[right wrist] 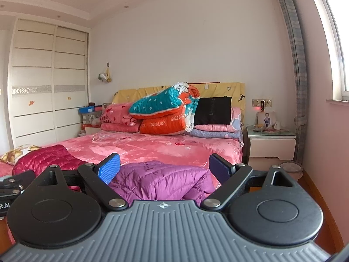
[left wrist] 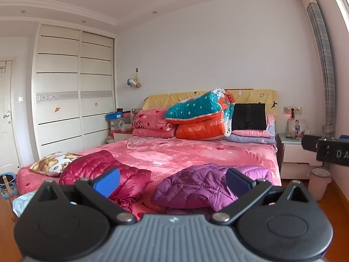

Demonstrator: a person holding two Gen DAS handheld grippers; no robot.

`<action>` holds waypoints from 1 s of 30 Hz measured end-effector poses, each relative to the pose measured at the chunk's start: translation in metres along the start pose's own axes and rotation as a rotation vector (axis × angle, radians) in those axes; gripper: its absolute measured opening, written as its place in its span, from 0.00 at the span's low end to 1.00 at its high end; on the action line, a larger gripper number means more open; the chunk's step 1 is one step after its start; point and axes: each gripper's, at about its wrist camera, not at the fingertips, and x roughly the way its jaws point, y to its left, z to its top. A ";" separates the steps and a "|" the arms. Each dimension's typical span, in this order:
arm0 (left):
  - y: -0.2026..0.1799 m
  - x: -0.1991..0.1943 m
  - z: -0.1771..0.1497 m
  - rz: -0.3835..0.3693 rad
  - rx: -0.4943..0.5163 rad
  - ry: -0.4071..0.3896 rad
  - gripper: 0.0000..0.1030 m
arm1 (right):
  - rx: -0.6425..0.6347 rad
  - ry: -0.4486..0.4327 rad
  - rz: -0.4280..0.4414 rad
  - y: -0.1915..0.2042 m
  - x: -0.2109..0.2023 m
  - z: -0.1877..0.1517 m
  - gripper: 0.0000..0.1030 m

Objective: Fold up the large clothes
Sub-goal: 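Move both open grippers toward the bundled purple quilt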

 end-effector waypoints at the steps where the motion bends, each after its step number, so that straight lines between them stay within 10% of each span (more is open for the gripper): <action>1: -0.001 0.001 -0.001 -0.002 0.003 0.002 1.00 | 0.004 -0.006 0.002 0.001 0.000 -0.001 1.00; 30: -0.052 0.056 -0.046 -0.024 0.075 0.173 1.00 | 0.049 0.117 -0.042 -0.014 0.046 -0.074 1.00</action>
